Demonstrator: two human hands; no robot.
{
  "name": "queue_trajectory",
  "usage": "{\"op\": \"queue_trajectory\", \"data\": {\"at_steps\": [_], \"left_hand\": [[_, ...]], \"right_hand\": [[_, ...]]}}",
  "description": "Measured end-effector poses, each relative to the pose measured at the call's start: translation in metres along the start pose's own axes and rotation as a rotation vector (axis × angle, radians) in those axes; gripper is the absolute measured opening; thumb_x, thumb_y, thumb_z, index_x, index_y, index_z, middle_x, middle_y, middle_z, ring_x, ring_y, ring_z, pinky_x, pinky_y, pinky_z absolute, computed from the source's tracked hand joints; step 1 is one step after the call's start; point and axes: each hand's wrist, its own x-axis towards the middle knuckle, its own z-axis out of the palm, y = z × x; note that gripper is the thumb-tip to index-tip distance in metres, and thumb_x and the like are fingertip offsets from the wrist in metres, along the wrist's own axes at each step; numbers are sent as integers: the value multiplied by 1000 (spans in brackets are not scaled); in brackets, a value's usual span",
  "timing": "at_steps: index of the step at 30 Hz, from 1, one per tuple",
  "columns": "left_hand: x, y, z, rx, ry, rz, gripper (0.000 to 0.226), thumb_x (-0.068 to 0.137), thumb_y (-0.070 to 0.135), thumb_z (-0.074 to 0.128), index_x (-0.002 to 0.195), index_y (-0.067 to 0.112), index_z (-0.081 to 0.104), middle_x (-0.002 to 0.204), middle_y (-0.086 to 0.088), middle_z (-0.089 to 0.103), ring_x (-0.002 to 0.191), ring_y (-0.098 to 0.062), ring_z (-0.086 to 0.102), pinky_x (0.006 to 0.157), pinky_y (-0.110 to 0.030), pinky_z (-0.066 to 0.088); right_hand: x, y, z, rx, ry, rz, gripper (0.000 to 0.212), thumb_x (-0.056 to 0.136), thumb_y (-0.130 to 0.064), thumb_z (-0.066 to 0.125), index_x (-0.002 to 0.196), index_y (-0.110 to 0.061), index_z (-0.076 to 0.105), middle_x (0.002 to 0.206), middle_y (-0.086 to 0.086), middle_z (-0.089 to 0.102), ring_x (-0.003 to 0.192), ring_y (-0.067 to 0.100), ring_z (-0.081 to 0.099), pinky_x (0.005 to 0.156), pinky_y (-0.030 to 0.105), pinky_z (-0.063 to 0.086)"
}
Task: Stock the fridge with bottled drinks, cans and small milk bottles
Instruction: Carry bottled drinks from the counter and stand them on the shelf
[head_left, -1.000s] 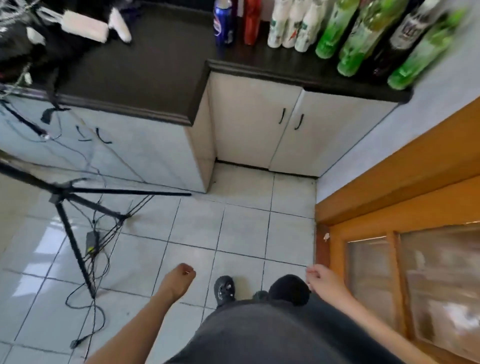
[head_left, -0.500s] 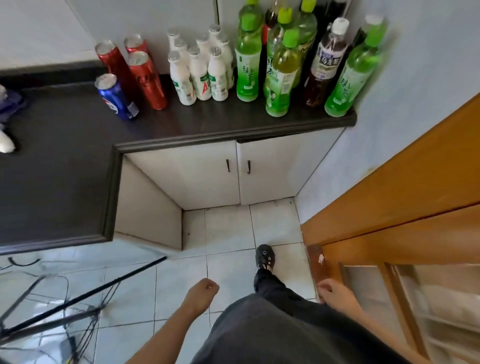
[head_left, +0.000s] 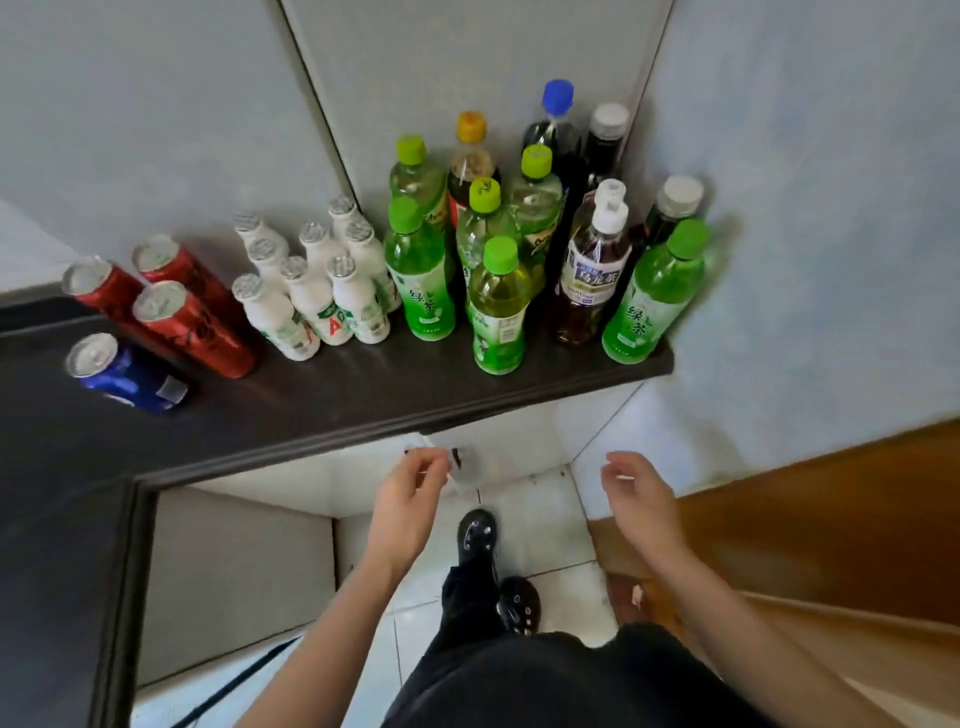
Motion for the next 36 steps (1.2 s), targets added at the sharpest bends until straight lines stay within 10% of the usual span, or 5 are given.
{"op": "queue_trajectory", "data": {"at_steps": [12,18,30,36], "left_hand": [[96,124,17,58,169,557,58,84,38,59,132,11,41,125,5,42,120,-13,43,102,-35,38],[110,127,21,124,132,575,52,85,36,65,129,16,46,121,5,41,105,9,36,81,1,30],[105,112,8,-90,-30,532,42,85,32,67,111,49,40,113,18,58,104,7,55,79,-4,42],[84,110,7,-221,182,525,31,88,37,57,107,57,44,104,29,57,101,5,55,86,-15,43]], "right_hand": [[57,-123,-53,132,593,-317,53,85,-20,64,132,-5,43,127,10,49,120,22,45,99,27,35],[84,-134,-55,148,591,-262,74,86,-31,65,145,-7,26,145,11,38,133,24,37,110,34,32],[80,-117,-46,242,556,-344,61,84,-37,65,133,-19,35,125,3,48,114,21,52,96,49,47],[67,-114,-41,313,504,-350,68,76,-48,67,133,-18,44,126,3,54,117,19,53,97,47,47]]}}
